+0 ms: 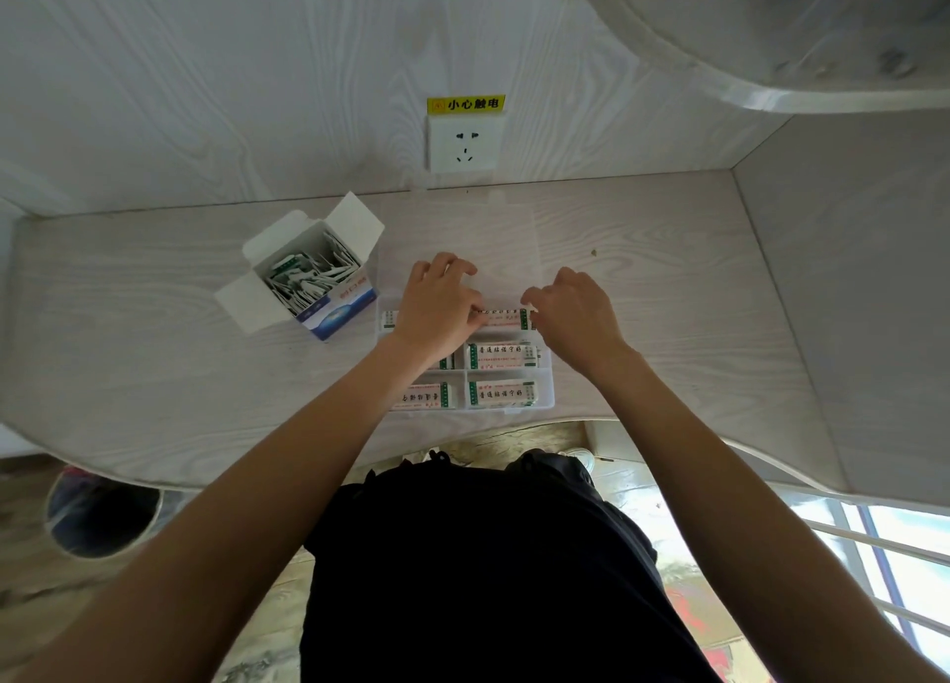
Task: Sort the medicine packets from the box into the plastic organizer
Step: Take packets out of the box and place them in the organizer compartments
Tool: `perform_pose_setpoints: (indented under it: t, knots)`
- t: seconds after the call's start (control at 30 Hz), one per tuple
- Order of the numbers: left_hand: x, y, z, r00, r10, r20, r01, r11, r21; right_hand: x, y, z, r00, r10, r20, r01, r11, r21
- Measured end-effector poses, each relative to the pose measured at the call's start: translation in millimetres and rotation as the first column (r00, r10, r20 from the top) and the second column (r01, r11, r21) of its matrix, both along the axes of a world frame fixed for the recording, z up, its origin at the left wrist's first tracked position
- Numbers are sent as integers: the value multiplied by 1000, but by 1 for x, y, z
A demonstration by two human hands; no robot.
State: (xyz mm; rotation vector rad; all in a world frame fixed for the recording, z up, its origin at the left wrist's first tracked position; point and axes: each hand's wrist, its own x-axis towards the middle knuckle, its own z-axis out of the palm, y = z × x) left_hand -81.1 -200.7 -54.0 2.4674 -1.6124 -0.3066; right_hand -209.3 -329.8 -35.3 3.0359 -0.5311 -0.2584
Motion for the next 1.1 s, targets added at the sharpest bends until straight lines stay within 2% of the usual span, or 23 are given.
perform_pose_setpoints:
  t: [0.1, 0.17, 0.23, 0.27, 0.47, 0.67, 0.83, 1.1]
  knots:
    - [0, 1, -2, 1000, 4, -16, -4, 1000, -12, -1, 4, 0, 999, -43, 15, 43, 999, 30]
    - [0, 2, -4, 1000, 9, -22, -10, 1000, -27, -1, 9, 0, 985, -169, 24, 164, 975, 149]
    - [0, 3, -5, 1000, 12, -25, -13, 999, -43, -2, 14, 0, 948, -319, 20, 300, 909, 291]
    - [0, 4, -5, 1000, 15, -27, -16, 998, -55, -3, 14, 0, 937, -349, 23, 325, 892, 313]
    - [-2, 5, -4, 999, 21, -35, -24, 996, -88, -6, 15, 4, 979, -202, 34, 198, 976, 94]
    - [-4, 4, -3, 998, 32, -45, -35, 996, -81, -6, 18, 1, 931, -363, 45, 339, 902, 267]
    - [-5, 4, -2, 998, 36, -57, -40, 996, -79, -2, 16, 5, 983, -165, 75, 155, 980, 122]
    - [-6, 2, -2, 997, 58, -46, -60, 997, -52, 8, 17, -1, 980, -199, -1, 196, 965, 176]
